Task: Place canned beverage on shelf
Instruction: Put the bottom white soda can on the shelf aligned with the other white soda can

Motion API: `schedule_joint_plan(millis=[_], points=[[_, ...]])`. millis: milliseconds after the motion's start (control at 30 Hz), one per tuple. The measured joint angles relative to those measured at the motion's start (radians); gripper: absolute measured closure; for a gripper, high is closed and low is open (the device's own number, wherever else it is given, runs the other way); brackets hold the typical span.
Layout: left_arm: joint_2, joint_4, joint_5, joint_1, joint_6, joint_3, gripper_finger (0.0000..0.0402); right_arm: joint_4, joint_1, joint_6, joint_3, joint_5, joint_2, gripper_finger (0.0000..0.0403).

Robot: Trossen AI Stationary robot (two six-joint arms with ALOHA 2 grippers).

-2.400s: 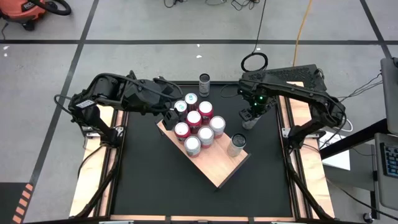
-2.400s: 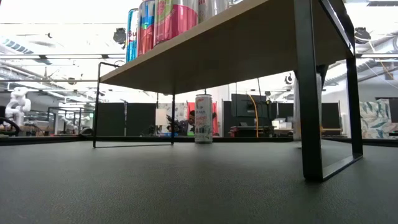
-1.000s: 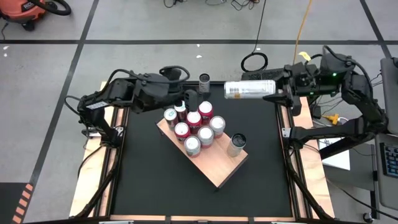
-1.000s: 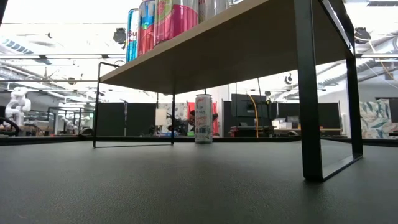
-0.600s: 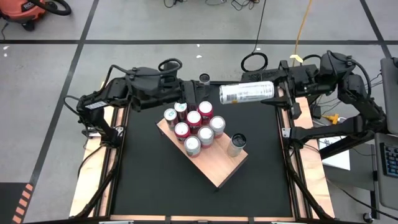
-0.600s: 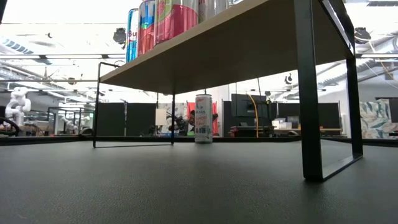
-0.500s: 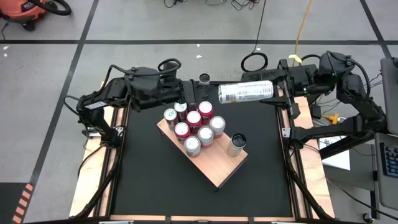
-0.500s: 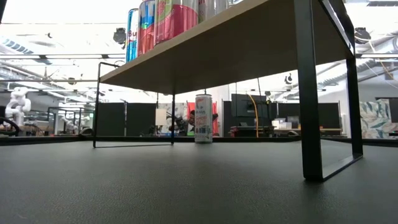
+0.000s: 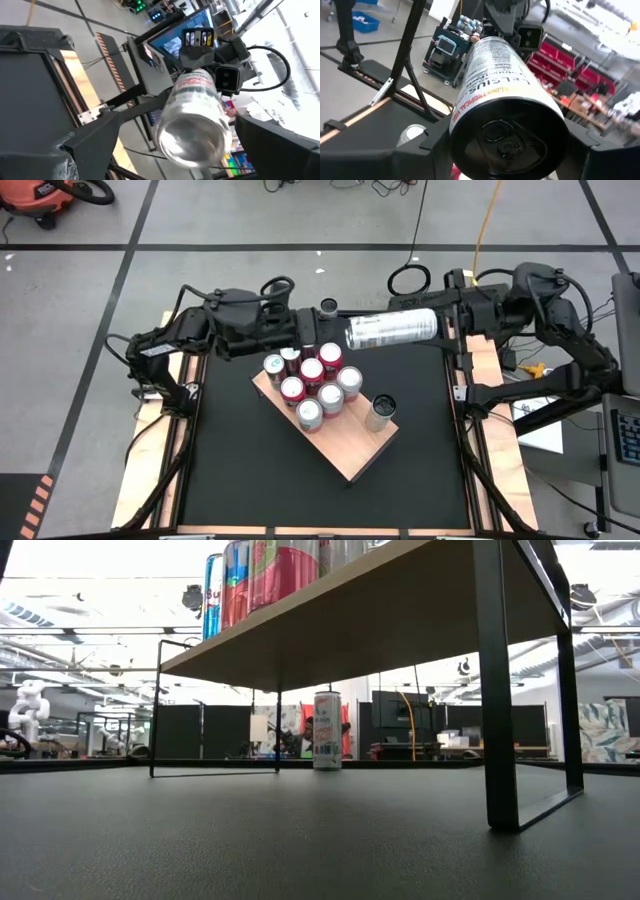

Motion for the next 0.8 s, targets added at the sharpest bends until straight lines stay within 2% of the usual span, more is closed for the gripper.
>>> schedule_joint_plan(millis=[300, 567, 800], points=[[0.024, 0.058, 0.034, 0.000, 0.032, 0.002, 0.0002, 0.038, 0.008, -0.011, 0.000, -0.001, 0.057, 0.0174], [0.030, 0.058, 0.121, 0.000, 0.037, 0.000, 0.0002, 0.081, 0.008, -0.013, 0.000, -0.006, 0.080, 0.0174], [0.030, 0.071, 0.132, 0.000, 0.058, 0.000, 0.0002, 0.094, 0.008, -0.041, 0.001, 0.002, 0.086, 0.0174]])
